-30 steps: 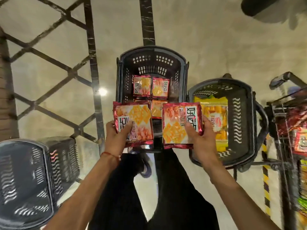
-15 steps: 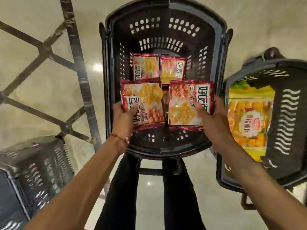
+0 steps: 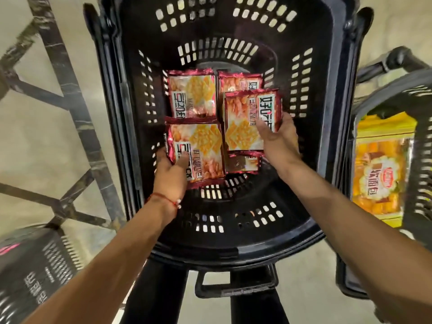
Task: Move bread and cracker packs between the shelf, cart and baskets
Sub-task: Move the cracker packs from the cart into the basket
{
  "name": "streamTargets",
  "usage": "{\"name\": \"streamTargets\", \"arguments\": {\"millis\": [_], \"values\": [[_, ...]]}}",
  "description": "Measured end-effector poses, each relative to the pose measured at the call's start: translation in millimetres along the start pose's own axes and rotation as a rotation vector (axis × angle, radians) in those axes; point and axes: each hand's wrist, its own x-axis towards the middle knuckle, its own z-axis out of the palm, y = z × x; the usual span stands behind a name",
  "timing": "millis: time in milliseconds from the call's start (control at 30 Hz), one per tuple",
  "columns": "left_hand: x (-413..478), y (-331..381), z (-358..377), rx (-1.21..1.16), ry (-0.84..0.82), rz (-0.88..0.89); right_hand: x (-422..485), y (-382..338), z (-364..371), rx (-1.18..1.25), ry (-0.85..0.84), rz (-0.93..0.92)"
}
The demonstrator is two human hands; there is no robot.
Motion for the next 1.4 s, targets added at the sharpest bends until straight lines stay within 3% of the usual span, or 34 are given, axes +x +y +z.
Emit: {"name": "streamTargets", "arguments": {"millis": [400,667,833,1267,1400], "values": [[24.8,-16.0,14.7,-0.033,0.051,-0.002,78.6,6.0,39.8,-0.010,0.056,0.069],[25.5,-16.5,26.6,-0.031,0.158,-0.054,51.4,26.8,23.3,-0.031,-0.065,0.079],[19.0,-16.9,26.8,-0.013,0.199,-0.067,50.0,31.6,27.3,0.030,-0.038,0.125],[4.6,-8.4,28.1,-0.012,0.164,-0.104,25.8,39.9,10.4,-0.038,-0.059,0.206],[8.8,-8.5,26.6,0.075,0.135,-0.053,28.8,31.1,12.1,-0.064,-0.059,0.126]]}}
